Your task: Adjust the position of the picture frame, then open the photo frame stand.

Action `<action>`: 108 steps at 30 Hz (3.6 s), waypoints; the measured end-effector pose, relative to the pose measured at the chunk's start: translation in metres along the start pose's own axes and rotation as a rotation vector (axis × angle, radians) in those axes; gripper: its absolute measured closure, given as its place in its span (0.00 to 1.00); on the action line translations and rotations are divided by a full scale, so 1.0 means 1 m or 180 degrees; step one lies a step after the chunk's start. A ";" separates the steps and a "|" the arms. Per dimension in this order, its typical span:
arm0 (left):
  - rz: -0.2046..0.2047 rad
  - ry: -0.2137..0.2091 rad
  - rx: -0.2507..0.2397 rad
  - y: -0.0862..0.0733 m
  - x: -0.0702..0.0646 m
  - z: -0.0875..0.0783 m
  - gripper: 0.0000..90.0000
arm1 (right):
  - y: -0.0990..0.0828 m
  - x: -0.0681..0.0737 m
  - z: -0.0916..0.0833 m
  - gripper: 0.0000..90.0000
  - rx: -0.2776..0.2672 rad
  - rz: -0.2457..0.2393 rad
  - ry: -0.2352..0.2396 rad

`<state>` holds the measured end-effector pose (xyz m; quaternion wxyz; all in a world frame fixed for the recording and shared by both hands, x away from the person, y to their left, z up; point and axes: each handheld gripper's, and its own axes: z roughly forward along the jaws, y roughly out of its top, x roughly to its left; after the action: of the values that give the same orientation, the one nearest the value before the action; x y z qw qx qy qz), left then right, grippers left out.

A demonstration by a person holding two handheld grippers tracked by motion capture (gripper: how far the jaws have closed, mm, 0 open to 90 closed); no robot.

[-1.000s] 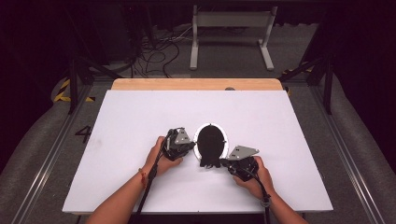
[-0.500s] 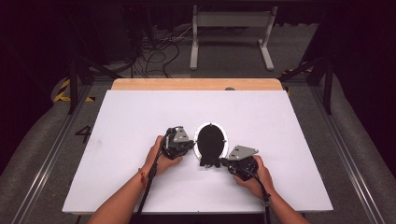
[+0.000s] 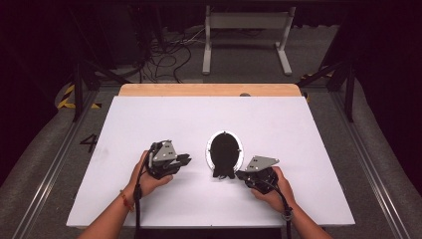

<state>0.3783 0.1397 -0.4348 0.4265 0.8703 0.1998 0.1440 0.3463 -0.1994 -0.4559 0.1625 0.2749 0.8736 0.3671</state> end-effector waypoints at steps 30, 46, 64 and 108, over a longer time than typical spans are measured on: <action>-0.0062 0.0309 0.0194 -0.057 -0.009 -0.039 0.42 | 0.001 -0.007 -0.005 0.83 0.0064 0.0149 0.0284; -0.0045 0.0226 0.0259 -0.053 -0.013 -0.028 0.36 | 0.004 -0.001 -0.003 0.77 0.0222 0.0135 0.0441; -0.0049 0.0201 0.0319 -0.050 -0.016 -0.020 0.34 | 0.006 0.002 0.006 0.78 0.0022 0.0435 0.0317; -0.0768 -0.0372 0.0326 0.008 0.025 0.064 0.22 | 0.006 -0.045 0.037 0.69 -0.0568 0.2467 0.1432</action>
<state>0.4292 0.1031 -0.4651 0.4066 0.8675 0.2850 0.0304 0.4022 -0.2023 -0.4724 -0.1576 0.4799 0.6849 0.5252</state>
